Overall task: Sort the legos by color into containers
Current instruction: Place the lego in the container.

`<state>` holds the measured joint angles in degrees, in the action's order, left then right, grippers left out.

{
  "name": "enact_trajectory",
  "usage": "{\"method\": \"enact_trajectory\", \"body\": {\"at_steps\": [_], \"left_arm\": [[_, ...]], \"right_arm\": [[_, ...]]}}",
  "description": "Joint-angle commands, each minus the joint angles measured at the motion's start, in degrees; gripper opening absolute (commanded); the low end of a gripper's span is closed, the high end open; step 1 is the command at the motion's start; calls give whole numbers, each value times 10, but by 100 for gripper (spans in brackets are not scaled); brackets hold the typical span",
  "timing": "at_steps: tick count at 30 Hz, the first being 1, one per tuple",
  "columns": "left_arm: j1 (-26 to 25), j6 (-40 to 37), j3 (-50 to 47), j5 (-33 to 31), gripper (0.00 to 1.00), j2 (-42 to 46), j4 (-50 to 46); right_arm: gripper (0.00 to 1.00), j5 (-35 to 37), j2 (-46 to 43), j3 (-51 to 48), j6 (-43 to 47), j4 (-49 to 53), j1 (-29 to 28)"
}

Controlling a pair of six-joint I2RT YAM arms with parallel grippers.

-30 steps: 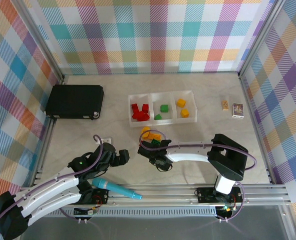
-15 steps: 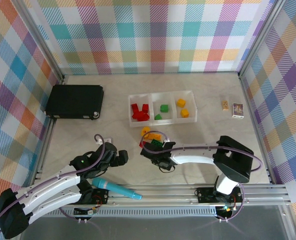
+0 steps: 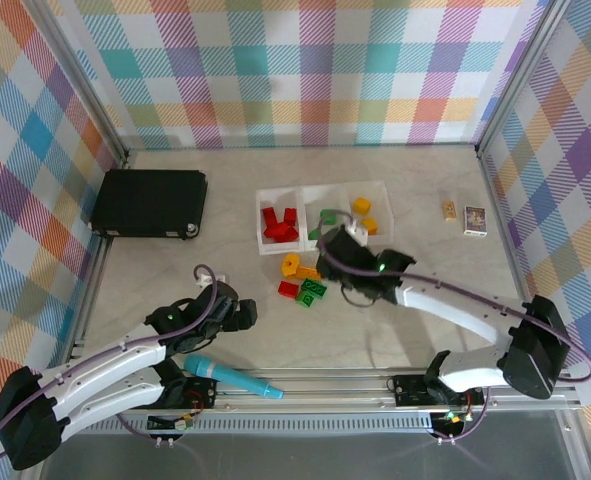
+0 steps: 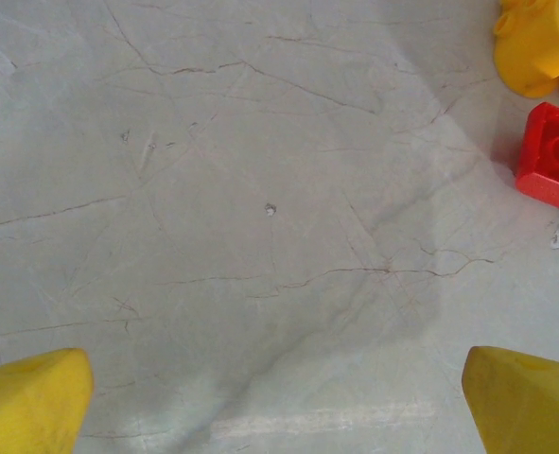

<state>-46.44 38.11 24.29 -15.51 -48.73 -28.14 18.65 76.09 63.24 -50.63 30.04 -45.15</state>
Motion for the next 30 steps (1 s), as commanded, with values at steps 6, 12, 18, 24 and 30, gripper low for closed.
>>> {"method": "enact_trajectory", "body": {"at_steps": [6,12,18,24,30], "left_arm": [[-8,-7,33,10,100,-21,18],[-8,-21,45,11,100,-19,5],[-8,-26,47,14,100,-2,-2],[-8,-35,51,20,100,7,-11],[-8,-36,57,13,100,16,-27]], "right_arm": [[25,-195,140,174,181,21,145],[26,-236,279,316,223,71,163],[25,-232,370,378,230,70,171],[25,-219,434,414,239,73,174],[46,-196,464,442,226,105,176]]}}
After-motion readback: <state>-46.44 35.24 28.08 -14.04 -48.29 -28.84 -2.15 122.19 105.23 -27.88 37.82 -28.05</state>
